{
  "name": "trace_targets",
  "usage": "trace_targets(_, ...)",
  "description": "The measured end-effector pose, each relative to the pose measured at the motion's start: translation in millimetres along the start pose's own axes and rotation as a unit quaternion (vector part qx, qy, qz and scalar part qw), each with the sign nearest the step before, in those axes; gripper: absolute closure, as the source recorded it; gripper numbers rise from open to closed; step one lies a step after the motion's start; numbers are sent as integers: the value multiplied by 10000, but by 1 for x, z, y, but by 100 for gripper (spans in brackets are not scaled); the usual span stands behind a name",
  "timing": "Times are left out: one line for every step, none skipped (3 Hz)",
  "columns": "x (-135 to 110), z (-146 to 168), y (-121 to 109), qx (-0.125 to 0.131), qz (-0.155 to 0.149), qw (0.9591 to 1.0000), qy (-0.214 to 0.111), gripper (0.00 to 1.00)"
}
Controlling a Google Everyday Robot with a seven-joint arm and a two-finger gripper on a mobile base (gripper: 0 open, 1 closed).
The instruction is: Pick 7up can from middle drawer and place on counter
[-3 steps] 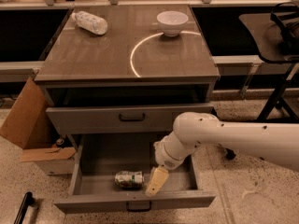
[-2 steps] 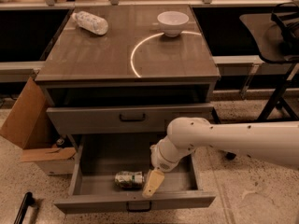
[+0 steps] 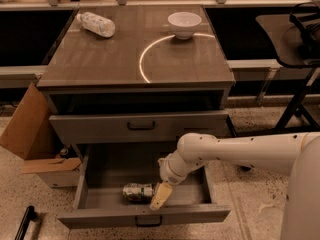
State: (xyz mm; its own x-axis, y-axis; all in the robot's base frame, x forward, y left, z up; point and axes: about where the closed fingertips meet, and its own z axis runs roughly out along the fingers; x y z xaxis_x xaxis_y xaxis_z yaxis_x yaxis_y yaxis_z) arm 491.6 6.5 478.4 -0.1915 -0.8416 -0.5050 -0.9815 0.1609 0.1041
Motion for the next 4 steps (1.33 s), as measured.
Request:
trace_targets(1,6,-3,54,-20,9999,135,0)
trace_targets(2,11,-14,159,-121,9997,115,0)
trace_targets(6,17,-28,329,-183,9993,37,0)
trace_targets(11,24,-38,525,-85,9986,-76,0)
